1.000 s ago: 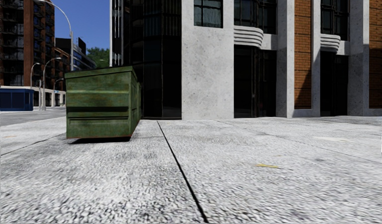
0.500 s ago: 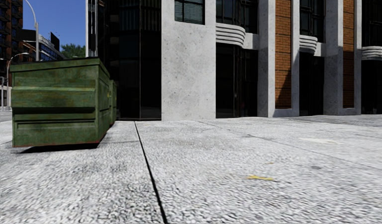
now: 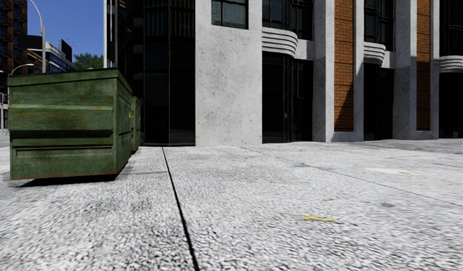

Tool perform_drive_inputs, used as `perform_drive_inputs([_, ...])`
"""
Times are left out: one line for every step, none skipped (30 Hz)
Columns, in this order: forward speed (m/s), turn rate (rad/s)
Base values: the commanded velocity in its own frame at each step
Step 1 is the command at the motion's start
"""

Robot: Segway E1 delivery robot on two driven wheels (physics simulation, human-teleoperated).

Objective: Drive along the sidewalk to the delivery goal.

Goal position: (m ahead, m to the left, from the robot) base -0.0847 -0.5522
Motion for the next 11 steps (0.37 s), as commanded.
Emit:
perform_drive_inputs([0.00,0.00])
perform_drive_inputs([0.00,0.00])
perform_drive_inputs([0.00,0.00])
perform_drive_inputs([0.00,0.00])
perform_drive_inputs([0.00,0.00])
perform_drive_inputs([0.00,0.00])
perform_drive_inputs([0.00,0.00])
perform_drive_inputs([0.00,0.00])
perform_drive_inputs([0.00,0.00])
perform_drive_inputs([0.00,0.00])
perform_drive_inputs([0.00,0.00])
